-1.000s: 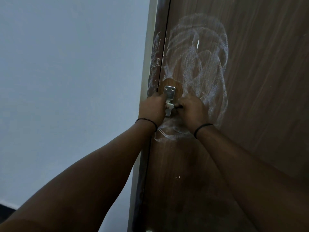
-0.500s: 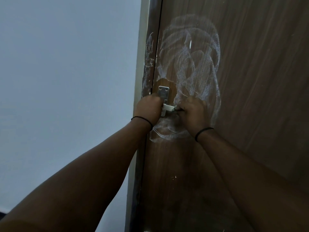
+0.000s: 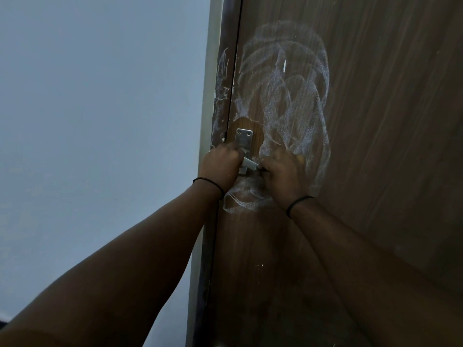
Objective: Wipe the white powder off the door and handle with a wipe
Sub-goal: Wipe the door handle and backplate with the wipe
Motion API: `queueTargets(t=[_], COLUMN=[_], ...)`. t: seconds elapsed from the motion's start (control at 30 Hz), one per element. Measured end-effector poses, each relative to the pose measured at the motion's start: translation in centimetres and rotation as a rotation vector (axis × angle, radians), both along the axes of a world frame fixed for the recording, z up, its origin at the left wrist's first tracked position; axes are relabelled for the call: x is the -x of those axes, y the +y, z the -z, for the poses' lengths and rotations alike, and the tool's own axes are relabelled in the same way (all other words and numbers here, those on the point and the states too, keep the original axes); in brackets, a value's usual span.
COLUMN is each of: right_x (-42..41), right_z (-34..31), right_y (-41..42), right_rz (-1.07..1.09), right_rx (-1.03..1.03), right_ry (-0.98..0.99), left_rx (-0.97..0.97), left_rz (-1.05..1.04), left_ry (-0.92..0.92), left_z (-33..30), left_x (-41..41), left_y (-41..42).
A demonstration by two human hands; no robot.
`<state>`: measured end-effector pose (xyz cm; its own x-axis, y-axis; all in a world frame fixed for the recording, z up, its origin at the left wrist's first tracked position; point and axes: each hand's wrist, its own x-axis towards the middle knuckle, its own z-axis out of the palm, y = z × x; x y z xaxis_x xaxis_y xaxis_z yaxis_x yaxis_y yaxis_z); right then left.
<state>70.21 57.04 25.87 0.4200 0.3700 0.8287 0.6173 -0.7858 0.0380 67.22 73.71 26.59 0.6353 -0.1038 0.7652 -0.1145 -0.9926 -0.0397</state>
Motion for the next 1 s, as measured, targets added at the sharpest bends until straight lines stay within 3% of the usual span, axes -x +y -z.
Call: queueTargets(t=[0.33, 0.73, 0.87, 1.0], right_x=[0.1, -0.7, -1.0, -0.6], right_z=[0.9, 0.1, 0.0, -0.7], right_y=[0.2, -0.3, -2.3, 0.3], right_rz=[-0.029, 0.015, -0.034, -0.002], right_rx=[0.039, -0.014, -0.119, -0.102], right_ry=[0.027, 0.007, 0.018, 0.035], left_rx=[0.001, 0.087, 0.112, 0.113], left_rz=[0.008, 0.037, 0.044, 0.020], left_ry=[-0.003, -0.026, -0.025, -0.028], left_z=[0.0, 0.2, 0.2, 0.2], left_x=[-0.1, -0.1, -0.2, 0.0], left_y=[0.1, -0.4, -0.4, -0.5])
